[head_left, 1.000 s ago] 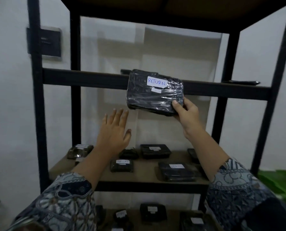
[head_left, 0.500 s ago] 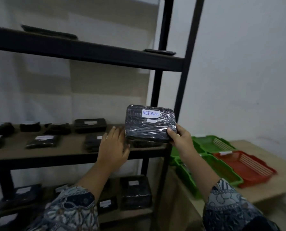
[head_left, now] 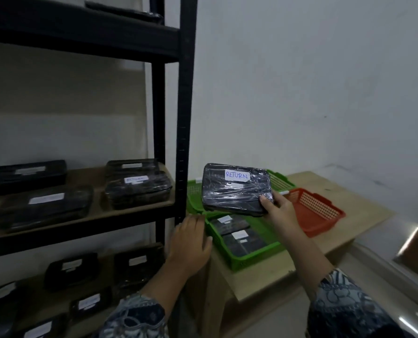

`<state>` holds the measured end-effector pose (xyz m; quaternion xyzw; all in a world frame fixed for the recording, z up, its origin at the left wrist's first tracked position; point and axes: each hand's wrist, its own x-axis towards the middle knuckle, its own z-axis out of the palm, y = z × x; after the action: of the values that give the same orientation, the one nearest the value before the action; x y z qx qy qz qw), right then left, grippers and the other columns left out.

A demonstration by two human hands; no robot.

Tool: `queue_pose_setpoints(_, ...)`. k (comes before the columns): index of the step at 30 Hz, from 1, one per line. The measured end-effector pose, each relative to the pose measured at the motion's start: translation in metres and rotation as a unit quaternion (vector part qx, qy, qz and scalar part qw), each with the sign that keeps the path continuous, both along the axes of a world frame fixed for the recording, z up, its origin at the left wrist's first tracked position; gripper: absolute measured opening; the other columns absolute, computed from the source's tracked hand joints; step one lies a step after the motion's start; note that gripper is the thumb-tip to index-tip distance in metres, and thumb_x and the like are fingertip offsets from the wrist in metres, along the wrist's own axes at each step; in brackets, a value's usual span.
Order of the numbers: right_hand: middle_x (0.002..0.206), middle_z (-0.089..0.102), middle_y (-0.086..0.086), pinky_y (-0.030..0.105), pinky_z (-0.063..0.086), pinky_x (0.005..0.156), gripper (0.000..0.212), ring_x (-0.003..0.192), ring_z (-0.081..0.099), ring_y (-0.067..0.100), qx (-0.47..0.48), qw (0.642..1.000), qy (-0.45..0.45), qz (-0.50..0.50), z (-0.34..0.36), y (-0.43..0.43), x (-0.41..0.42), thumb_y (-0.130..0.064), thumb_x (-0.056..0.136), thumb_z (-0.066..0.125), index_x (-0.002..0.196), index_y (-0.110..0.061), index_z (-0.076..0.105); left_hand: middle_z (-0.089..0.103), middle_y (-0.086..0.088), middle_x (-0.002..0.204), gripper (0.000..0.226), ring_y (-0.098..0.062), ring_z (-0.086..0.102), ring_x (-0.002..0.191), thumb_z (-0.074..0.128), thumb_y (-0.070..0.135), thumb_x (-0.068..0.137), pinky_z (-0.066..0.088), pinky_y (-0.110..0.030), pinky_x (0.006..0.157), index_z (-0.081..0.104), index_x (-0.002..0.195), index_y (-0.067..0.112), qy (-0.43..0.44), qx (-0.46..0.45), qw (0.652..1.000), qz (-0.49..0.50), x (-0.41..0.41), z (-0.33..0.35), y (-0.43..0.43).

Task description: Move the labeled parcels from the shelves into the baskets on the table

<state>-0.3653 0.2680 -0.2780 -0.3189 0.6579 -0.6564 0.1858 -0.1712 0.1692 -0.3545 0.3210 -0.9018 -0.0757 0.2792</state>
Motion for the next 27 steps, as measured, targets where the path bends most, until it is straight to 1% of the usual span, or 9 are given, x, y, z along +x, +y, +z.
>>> queue_pose_setpoints(1, 0.112, 0.065, 0.009, 0.045, 0.05, 0.096, 0.037, 0.105, 0.062, 0.027, 0.012, 1.0, -0.009, -0.012, -0.006, -0.003, -0.011, -0.012, 0.09, 0.062, 0.127, -0.011, 0.056, 0.046, -0.01, 0.135, 0.056, -0.027, 0.039, 0.127, 0.043, 0.036, 0.09, 0.032, -0.038, 0.103, 0.038, 0.138, 0.008, -0.005, 0.008, 1.0, -0.008, -0.012, -0.005, -0.002)
queue_pose_setpoints(3, 0.108, 0.066, 0.009, 0.049, 0.048, 0.098, 0.035, 0.105, 0.062, 0.029, 0.022, 0.999, -0.018, -0.03, -0.018, -0.014, -0.032, -0.013, 0.09, 0.062, 0.125, -0.01, 0.058, 0.041, -0.007, 0.14, 0.056, -0.023, 0.034, 0.13, 0.043, 0.036, 0.093, 0.028, -0.033, 0.105, 0.032, 0.142, 0.011, -0.01, 0.02, 1.0, -0.021, -0.036, -0.014, -0.009)
queue_pose_setpoints(9, 0.107, 0.066, 0.01, 0.04, 0.05, 0.089, 0.029, 0.099, 0.062, 0.026, 0.061, 0.997, -0.021, -0.05, -0.043, -0.07, -0.091, -0.014, 0.092, 0.059, 0.12, -0.007, 0.06, 0.034, -0.002, 0.145, 0.057, -0.018, 0.028, 0.134, 0.04, 0.038, 0.095, 0.022, -0.029, 0.109, 0.025, 0.145, 0.015, -0.036, 0.062, 0.997, -0.009, -0.109, -0.043, -0.06)
queue_pose_setpoints(14, 0.111, 0.063, 0.01, 0.034, 0.047, 0.083, 0.03, 0.1, 0.059, 0.025, 0.09, 0.995, -0.034, -0.038, -0.058, -0.129, -0.13, -0.012, 0.093, 0.058, 0.122, -0.006, 0.058, 0.039, -0.003, 0.14, 0.054, -0.018, 0.035, 0.128, 0.041, 0.038, 0.094, 0.03, -0.03, 0.105, 0.03, 0.142, 0.015, -0.05, 0.083, 0.995, 0.009, -0.152, -0.061, -0.113)
queue_pose_setpoints(16, 0.115, 0.062, 0.01, 0.036, 0.047, 0.087, 0.033, 0.102, 0.058, 0.025, 0.101, 0.993, -0.047, -0.025, -0.066, -0.153, -0.144, -0.013, 0.093, 0.058, 0.125, -0.006, 0.057, 0.038, -0.006, 0.141, 0.053, -0.021, 0.033, 0.131, 0.04, 0.035, 0.094, 0.028, -0.032, 0.108, 0.031, 0.141, 0.014, -0.05, 0.104, 0.993, 0.023, -0.164, -0.068, -0.132)
queue_pose_setpoints(20, 0.12, 0.059, 0.013, 0.034, 0.044, 0.087, 0.038, 0.102, 0.054, 0.022, 0.136, 0.989, -0.052, 0.016, -0.081, -0.198, -0.169, -0.012, 0.094, 0.056, 0.131, -0.004, 0.051, 0.032, -0.008, 0.147, 0.058, -0.026, 0.028, 0.135, 0.033, 0.038, 0.092, 0.024, -0.035, 0.11, 0.029, 0.143, 0.012, -0.081, 0.121, 0.987, 0.065, -0.177, -0.085, -0.161)
queue_pose_setpoints(22, 0.122, 0.055, 0.012, 0.035, 0.042, 0.091, 0.043, 0.108, 0.052, 0.025, 0.165, 0.984, -0.048, 0.044, -0.09, -0.224, -0.186, -0.013, 0.095, 0.054, 0.136, -0.003, 0.046, 0.032, -0.01, 0.147, 0.057, -0.027, 0.029, 0.135, 0.038, 0.035, 0.093, 0.025, -0.038, 0.11, 0.03, 0.143, 0.011, -0.071, 0.133, 0.984, 0.098, -0.187, -0.091, -0.18)
queue_pose_setpoints(25, 0.136, 0.049, 0.017, 0.038, 0.04, 0.098, 0.048, 0.122, 0.048, 0.032, 0.201, 0.976, -0.036, 0.071, -0.104, -0.256, -0.204, -0.017, 0.096, 0.053, 0.14, -0.004, 0.04, 0.032, -0.012, 0.148, 0.06, -0.028, 0.029, 0.135, 0.036, 0.036, 0.089, 0.026, -0.039, 0.11, 0.03, 0.143, 0.01, -0.063, 0.149, 0.976, 0.145, -0.195, -0.099, -0.201)
queue_pose_setpoints(27, 0.138, 0.047, 0.018, 0.034, 0.04, 0.095, 0.049, 0.124, 0.047, 0.033, 0.222, 0.969, -0.04, 0.103, -0.118, -0.281, -0.219, -0.016, 0.096, 0.052, 0.141, -0.003, 0.038, 0.025, -0.011, 0.152, 0.062, -0.027, 0.024, 0.138, 0.034, 0.037, 0.091, 0.023, -0.04, 0.112, 0.024, 0.146, 0.01, -0.071, 0.168, 0.967, 0.18, -0.203, -0.11, -0.215)
